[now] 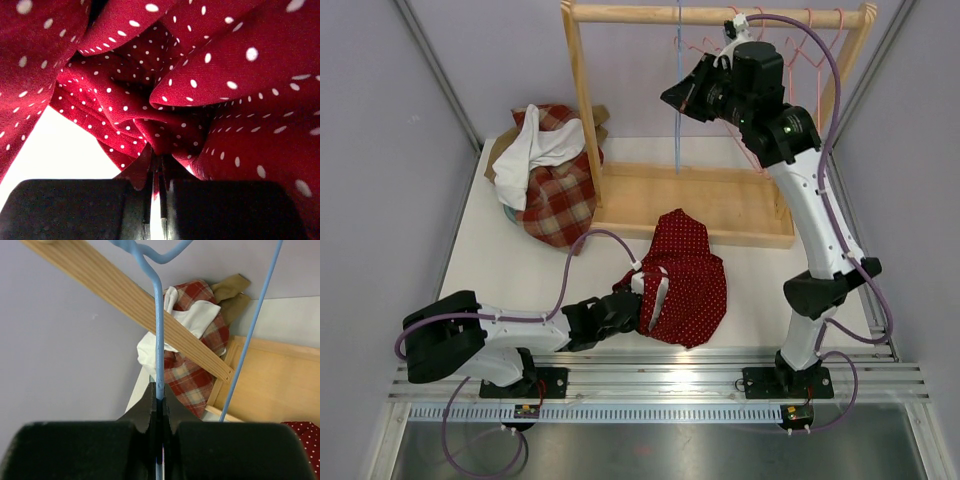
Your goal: Remove the skirt from the hanger
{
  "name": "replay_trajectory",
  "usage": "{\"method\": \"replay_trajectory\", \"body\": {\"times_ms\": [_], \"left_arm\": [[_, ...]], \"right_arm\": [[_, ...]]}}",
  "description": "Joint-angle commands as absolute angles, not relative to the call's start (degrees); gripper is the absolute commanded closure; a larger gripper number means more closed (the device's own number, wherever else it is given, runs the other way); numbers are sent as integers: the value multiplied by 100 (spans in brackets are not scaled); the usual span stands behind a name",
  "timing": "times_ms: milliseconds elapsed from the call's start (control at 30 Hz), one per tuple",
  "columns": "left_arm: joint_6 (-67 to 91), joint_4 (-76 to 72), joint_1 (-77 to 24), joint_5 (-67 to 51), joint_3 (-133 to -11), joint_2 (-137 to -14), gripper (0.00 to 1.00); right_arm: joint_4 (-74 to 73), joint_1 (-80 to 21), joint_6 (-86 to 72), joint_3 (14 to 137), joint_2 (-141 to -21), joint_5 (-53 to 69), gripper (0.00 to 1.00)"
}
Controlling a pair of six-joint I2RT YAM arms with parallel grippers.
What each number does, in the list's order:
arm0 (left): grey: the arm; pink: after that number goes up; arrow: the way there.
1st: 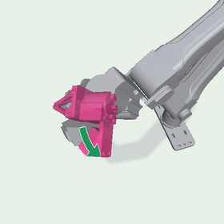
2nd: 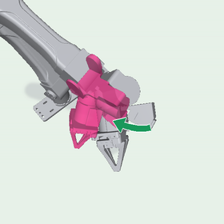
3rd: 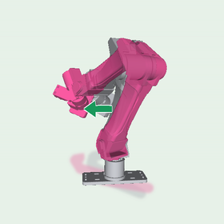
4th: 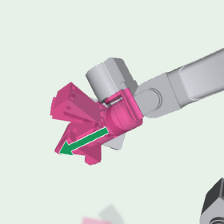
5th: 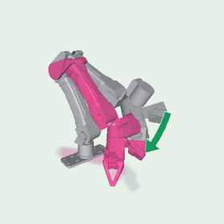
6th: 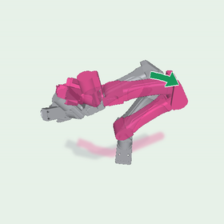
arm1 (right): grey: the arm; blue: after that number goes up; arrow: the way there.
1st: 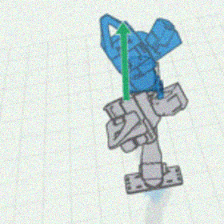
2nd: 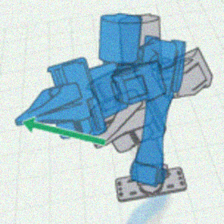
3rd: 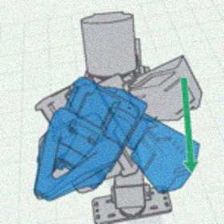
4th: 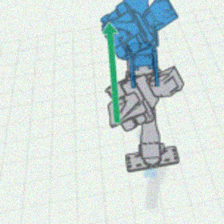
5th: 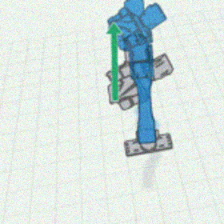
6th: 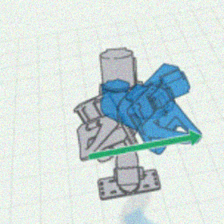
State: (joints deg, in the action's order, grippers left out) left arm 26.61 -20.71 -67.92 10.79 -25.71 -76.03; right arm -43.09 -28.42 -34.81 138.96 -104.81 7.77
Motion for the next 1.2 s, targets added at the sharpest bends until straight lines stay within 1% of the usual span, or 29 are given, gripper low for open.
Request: {"method": "replay_trajectory", "body": {"times_ms": [0, 100, 333, 433, 500, 600, 700, 733, 800, 867, 900, 933, 967, 1000, 1033, 1067, 1100, 1133, 1167], "left_arm": [[2593, -2610, -6812, 1354, -2742, -7541, 100], [2610, -2602, -6820, 1380, -2733, -7541, 100], [2619, -2602, -6812, 1371, -2768, -7567, 100], [2628, -2566, -6812, 1406, -2812, -7602, 100], [2619, -2558, -6812, 1389, -2839, -7646, 100], [2637, -2540, -6812, 1406, -2865, -7690, 100], [2637, -2470, -6820, 1450, -2892, -7699, 100], [2645, -2461, -6812, 1459, -2892, -7691, 100], [2672, -2435, -6812, 1494, -2874, -7655, 100], [2672, -2365, -6812, 1512, -2918, -7603, 100], [2672, -2269, -6812, 1564, -2979, -7585, 100], [2672, -2067, -6812, 1608, -3127, -7559, 100], [2654, -1439, -6820, 1713, -3294, -7454, 100], [2619, -1015, -6820, 1992, -3783, -7357, 100], [2506, -175, -6820, 2160, -4040, -7243, 100], [2392, 198, -6820, 2362, -4287, -6912, 100], [2260, 498, -6820, 2730, -4576, -6734, 100], [1911, 945, -6820, 2907, -5084, -6567, 100], [1681, 1071, -6803, 3074, -5367, -6374, 100]], "right_arm": [[-3674, -2821, -3463, 13826, -10573, 554, 100], [-3665, -2804, -3568, 13483, -10608, 711, 100], [-3068, -2812, -3788, 11499, -9687, 1037, 100], [-3076, -2804, -3674, 11355, -9414, 871, 100], [-3172, -2812, -3630, 11495, -9457, 704, 100], [-3497, -2804, -3472, 12425, -9930, 545, 100], [-4129, -2751, -3410, 14143, -10694, 501, 100], [-4279, -2734, -3410, 14420, -11027, 544, 100], [-4622, -2733, -3410, 14703, -11197, 562, 100], [-4588, -2733, -3454, 14416, -11093, 606, 100], [-4492, -2733, -3480, 13866, -10979, 633, 100], [-4387, -2733, -3489, 13573, -10708, 676, 100], [-4203, -2733, -3481, 13292, -10566, 685, 100], [-4149, -2733, -3463, 12819, -10417, 677, 100], [-4070, -2733, -3428, 12597, -10128, 642, 100], [-4026, -2733, -3410, 12395, -9995, 624, 100], [-3991, -2742, -3375, 12045, -9845, 607, 99], [-3947, -2733, -3331, 11911, -9609, 615, 91], [-3929, -2733, -3296, 11805, -9485, 615, 77]]}}
